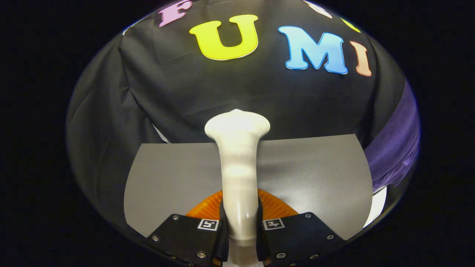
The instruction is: Iron the clothes twice with a garment steamer, once on the left side and once on the right side.
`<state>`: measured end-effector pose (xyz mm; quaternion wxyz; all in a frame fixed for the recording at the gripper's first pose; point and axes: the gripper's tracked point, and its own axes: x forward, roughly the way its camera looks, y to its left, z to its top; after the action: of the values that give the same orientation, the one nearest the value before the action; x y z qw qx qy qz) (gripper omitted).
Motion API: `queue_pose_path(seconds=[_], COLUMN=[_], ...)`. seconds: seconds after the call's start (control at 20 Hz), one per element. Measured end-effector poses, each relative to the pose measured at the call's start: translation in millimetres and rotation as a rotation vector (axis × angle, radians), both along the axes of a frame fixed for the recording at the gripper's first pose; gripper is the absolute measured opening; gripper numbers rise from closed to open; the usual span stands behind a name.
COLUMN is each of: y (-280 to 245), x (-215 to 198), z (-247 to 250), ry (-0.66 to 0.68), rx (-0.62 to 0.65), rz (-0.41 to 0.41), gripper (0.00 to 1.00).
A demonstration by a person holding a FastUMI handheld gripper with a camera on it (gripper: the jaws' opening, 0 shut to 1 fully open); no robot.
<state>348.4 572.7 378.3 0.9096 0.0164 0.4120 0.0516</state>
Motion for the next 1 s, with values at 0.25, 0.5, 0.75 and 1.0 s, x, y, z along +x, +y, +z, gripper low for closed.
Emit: queue_pose_path(seconds=[0.25, 0.5, 0.75, 1.0], y=[12, 19, 1, -31], x=[-20, -83, -149, -210], z=[24, 77, 115, 134], ry=[-0.150, -0.330, -0.533, -0.691], rx=[-0.075, -0.122, -0.157, -0.187], rz=[0.107, 0.126, 0.078, -0.008], gripper=[0.29, 0.28, 0.28, 0.28])
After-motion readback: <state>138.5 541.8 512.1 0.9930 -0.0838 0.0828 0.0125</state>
